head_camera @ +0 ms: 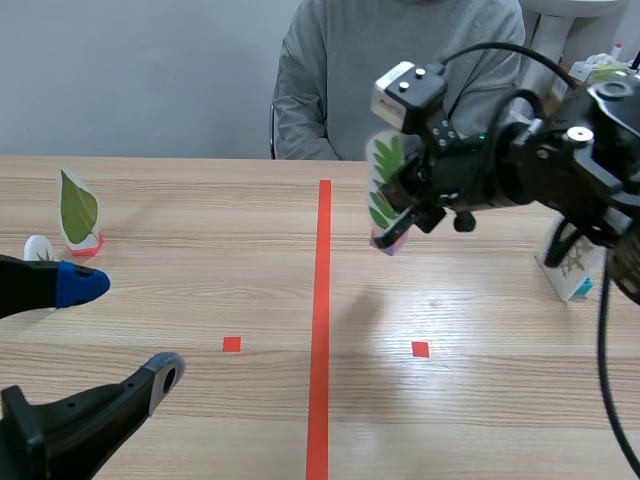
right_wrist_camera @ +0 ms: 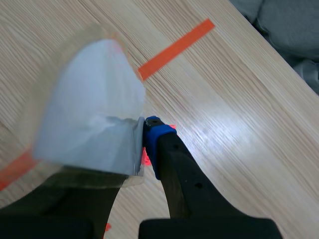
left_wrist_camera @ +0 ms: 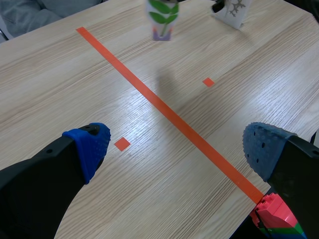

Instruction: Do the leaf sorting experiment

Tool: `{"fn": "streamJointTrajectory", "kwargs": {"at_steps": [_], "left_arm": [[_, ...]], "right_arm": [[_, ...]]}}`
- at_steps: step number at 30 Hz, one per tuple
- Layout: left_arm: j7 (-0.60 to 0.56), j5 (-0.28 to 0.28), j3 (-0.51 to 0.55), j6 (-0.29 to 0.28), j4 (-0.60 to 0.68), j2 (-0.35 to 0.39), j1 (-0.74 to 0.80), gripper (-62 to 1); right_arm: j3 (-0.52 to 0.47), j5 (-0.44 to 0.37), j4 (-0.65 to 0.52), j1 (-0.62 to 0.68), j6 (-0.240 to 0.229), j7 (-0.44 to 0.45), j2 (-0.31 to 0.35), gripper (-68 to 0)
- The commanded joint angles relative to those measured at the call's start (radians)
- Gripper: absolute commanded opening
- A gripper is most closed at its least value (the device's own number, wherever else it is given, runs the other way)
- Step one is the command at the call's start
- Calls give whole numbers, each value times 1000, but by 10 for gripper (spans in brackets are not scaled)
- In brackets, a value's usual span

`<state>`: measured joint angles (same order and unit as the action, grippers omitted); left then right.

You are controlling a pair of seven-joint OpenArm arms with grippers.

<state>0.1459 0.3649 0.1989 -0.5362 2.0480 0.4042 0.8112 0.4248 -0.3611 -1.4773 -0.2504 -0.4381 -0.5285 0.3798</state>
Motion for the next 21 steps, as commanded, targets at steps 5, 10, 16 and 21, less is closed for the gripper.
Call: {"fn": "streamJointTrajectory", "kwargs": {"at_steps": [5, 10, 16, 21], "left_arm": [[-14, 14, -7, -2, 8, -8, 0, -43], [-14, 14, -7, -2, 8, -8, 0, -43], [-14, 14, -7, -2, 8, -8, 0, -43], [-14, 14, -7, -2, 8, -8, 0, -43]], "right_arm": [[-192, -42, -125, 219, 12, 11, 89, -655], [-396, -77, -171, 374, 11, 18, 113, -656], [-597, -78, -167, 460, 0, 47, 113, -656], [-661, -77, -100, 463, -22, 95, 113, -656]]}}
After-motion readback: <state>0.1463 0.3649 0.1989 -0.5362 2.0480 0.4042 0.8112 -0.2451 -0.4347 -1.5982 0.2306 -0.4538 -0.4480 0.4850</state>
